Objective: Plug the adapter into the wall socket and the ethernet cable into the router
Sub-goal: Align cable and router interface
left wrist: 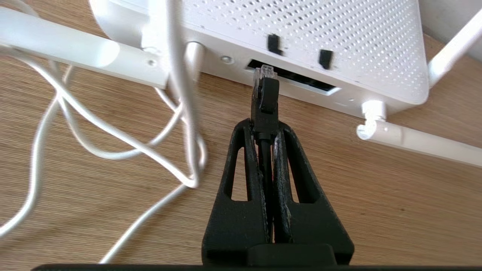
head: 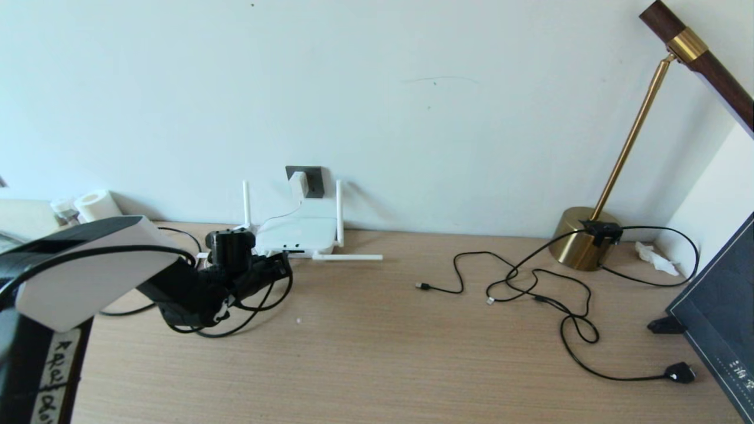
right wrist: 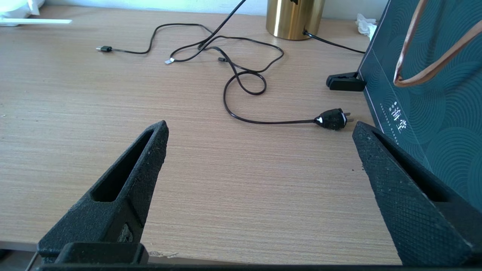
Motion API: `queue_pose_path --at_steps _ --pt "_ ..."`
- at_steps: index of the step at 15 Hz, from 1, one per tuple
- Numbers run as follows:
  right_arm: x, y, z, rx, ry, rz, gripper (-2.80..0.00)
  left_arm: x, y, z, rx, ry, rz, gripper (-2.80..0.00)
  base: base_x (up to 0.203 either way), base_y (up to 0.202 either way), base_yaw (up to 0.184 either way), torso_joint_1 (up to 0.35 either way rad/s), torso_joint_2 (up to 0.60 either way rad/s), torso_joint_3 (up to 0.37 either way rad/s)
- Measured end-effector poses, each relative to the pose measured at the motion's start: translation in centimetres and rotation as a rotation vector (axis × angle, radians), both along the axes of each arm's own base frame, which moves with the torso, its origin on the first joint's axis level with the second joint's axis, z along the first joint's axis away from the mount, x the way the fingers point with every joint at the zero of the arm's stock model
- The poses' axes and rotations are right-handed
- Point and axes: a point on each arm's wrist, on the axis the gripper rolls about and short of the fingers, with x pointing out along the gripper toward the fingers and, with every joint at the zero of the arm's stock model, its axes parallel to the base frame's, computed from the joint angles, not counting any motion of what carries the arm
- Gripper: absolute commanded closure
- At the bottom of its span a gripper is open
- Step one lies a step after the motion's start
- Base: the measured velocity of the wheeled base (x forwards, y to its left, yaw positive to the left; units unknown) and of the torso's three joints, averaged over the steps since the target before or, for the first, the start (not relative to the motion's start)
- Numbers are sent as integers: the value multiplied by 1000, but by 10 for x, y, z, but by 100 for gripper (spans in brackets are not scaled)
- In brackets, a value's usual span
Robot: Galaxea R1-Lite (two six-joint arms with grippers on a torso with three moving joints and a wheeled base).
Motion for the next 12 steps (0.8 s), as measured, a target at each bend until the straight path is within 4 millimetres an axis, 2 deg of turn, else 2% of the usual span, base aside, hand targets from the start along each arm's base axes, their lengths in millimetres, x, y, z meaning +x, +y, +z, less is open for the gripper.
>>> queue_pose_path --at_steps 12 --pt "0 0 0 0 0 0 -280 0 6 7 6 1 -36 0 0 0 0 0 0 0"
